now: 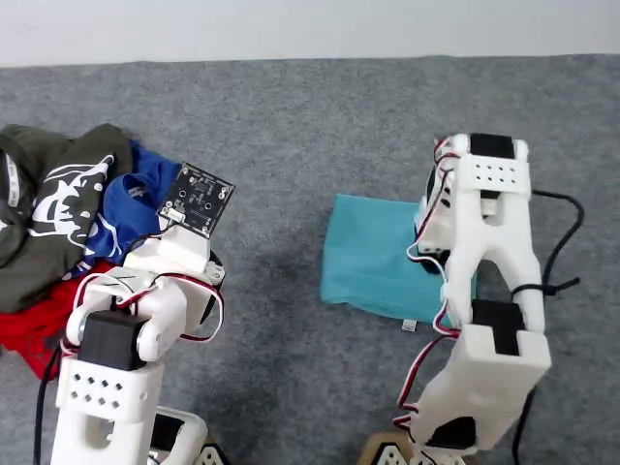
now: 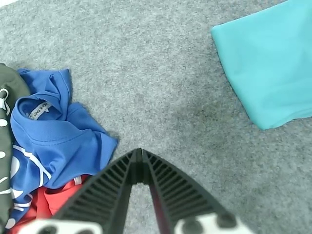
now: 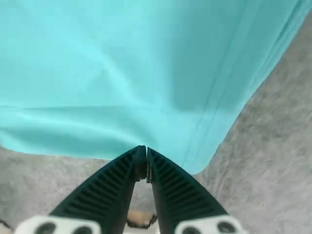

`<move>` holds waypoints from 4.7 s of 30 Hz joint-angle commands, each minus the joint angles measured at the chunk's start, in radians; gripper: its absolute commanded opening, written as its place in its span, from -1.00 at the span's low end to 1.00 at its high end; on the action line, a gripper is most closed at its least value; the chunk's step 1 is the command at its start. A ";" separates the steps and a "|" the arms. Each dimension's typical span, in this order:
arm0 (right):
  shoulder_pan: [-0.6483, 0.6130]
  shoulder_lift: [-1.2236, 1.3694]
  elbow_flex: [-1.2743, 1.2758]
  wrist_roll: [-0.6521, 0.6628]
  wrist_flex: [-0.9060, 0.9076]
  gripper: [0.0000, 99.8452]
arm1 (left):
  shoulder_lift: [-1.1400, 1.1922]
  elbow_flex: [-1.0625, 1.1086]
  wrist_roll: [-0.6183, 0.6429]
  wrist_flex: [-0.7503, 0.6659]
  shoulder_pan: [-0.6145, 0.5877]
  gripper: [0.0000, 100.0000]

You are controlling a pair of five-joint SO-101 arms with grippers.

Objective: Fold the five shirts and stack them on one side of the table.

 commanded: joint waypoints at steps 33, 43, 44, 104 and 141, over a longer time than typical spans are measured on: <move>0.012 -0.139 0.072 -0.009 0.038 -0.98 | -0.021 -0.007 -0.006 0.038 -0.006 -0.99; -0.050 -0.139 0.559 -0.002 -0.358 -0.98 | -0.021 -0.007 -0.008 0.040 -0.006 -0.99; -0.050 -0.139 0.594 -0.002 -0.398 -0.98 | -0.021 -0.007 -0.008 0.040 -0.006 -0.99; -0.558 -0.140 -0.069 -0.110 0.050 -0.98 | -0.025 -0.099 -0.068 -0.035 -0.285 -0.99; 0.070 -0.314 0.439 -0.068 -0.358 -0.50 | -0.023 -0.088 -0.074 0.172 -0.285 -0.99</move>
